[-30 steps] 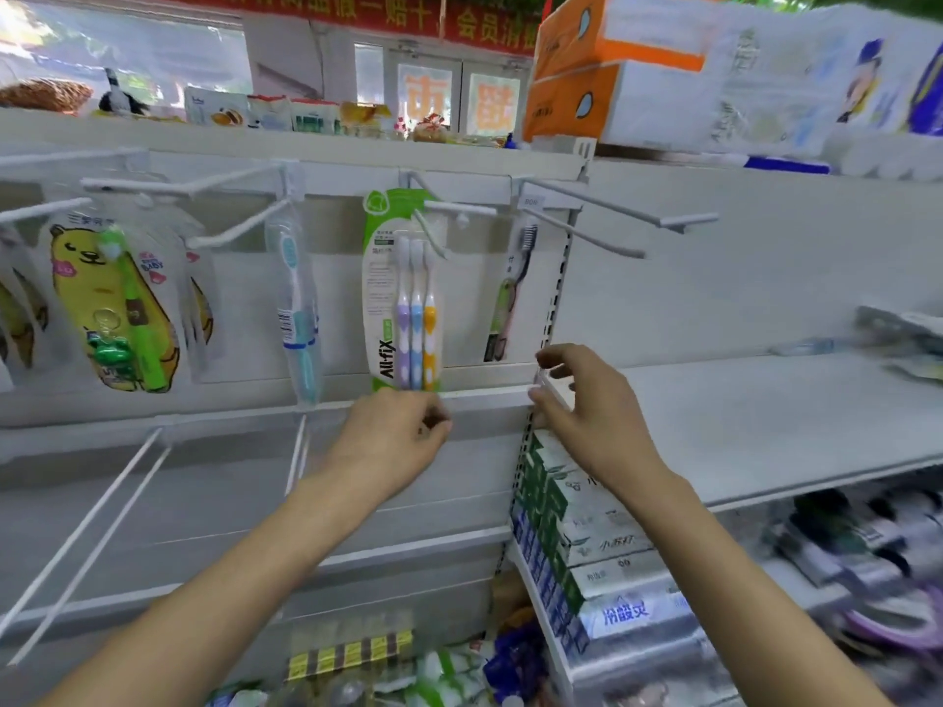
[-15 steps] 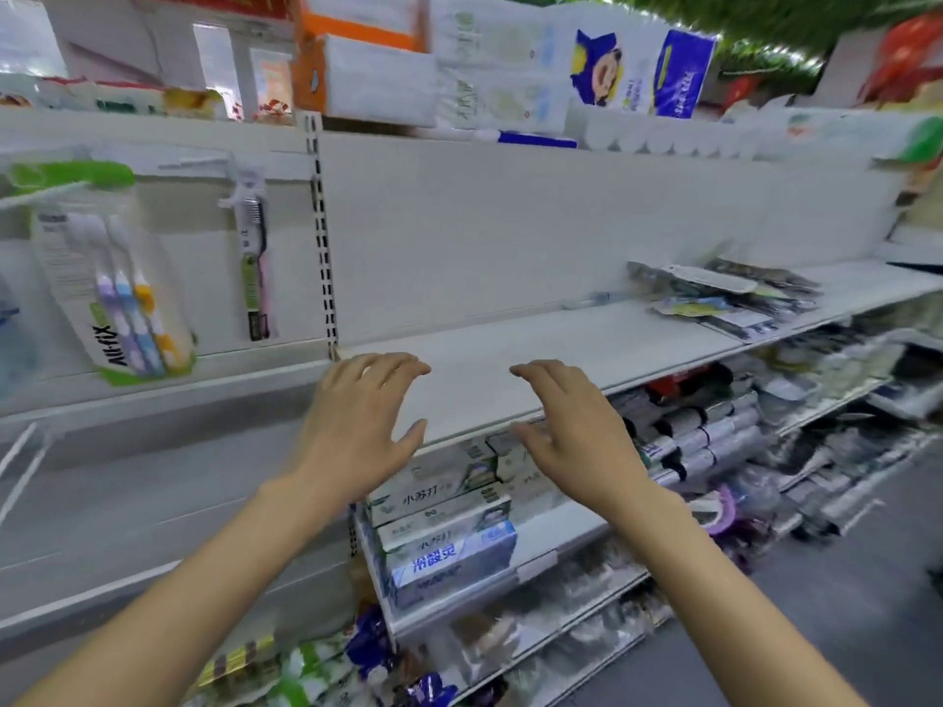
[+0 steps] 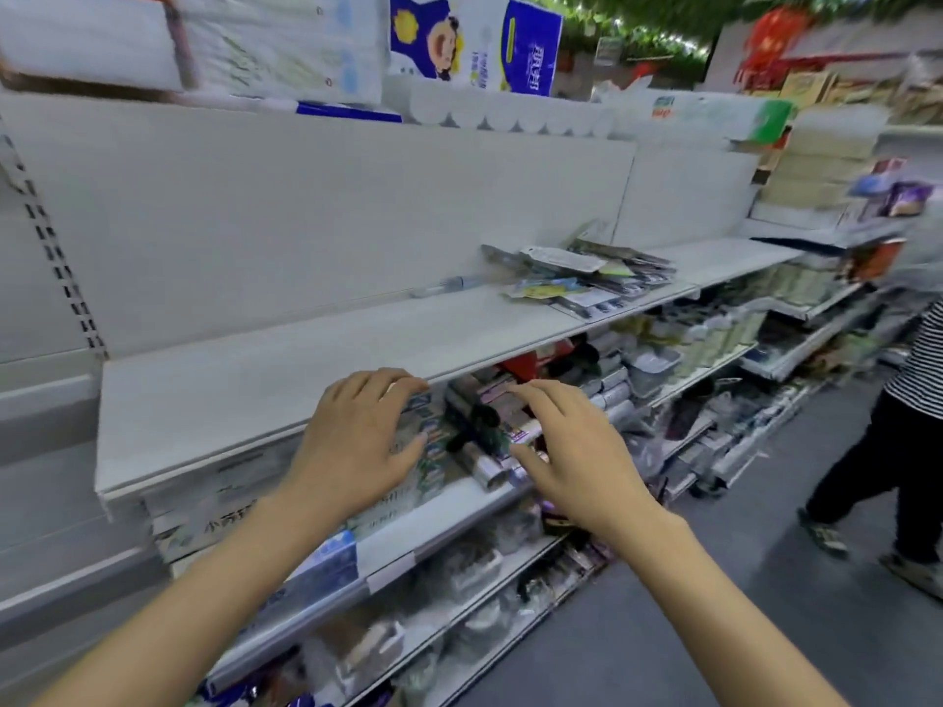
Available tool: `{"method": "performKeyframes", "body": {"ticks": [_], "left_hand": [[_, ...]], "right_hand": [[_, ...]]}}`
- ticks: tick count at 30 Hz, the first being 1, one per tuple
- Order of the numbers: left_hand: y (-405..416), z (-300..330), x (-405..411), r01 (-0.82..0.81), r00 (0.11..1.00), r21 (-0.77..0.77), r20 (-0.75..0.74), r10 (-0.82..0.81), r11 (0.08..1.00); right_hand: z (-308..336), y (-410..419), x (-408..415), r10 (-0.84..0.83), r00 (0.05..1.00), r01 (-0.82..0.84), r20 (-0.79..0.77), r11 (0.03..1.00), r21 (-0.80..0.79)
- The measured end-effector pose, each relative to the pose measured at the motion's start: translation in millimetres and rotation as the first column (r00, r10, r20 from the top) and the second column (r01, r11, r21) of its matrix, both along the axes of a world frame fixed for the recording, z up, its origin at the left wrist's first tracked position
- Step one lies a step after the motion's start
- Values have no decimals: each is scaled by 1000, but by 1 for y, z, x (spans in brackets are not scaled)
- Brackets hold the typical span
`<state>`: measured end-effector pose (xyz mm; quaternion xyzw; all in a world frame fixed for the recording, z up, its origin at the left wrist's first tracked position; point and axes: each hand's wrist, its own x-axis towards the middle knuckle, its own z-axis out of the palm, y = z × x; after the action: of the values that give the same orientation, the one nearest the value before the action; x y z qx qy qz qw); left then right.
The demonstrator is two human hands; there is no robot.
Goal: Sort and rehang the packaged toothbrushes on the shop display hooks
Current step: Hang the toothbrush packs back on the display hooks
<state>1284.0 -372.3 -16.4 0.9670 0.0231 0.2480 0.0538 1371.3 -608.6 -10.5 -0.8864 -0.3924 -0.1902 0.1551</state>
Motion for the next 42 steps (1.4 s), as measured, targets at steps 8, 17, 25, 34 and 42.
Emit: {"method": "performKeyframes", "body": {"ticks": [8,17,25,34,42], "left_hand": [[-30,-5,116,41,999,12,-12,-41,999],[-42,2,262,60,998,-28,5,-60,998],[-48,15,351,-13,994,65,-112,20,998],[-53,17,420,-242,951,32,-189,244,970],[-56,10,473,-442,865,35,-247,436,897]], "right_hand": [[-15,-40,99,-72,997,72,-14,997,-2],[-13,-52,231,-119,993,119,-28,993,-7],[4,-48,329,-104,994,105,-44,994,34],[20,-31,453,43,998,-39,-43,995,93],[35,-3,536,153,987,-153,-45,988,6]]}}
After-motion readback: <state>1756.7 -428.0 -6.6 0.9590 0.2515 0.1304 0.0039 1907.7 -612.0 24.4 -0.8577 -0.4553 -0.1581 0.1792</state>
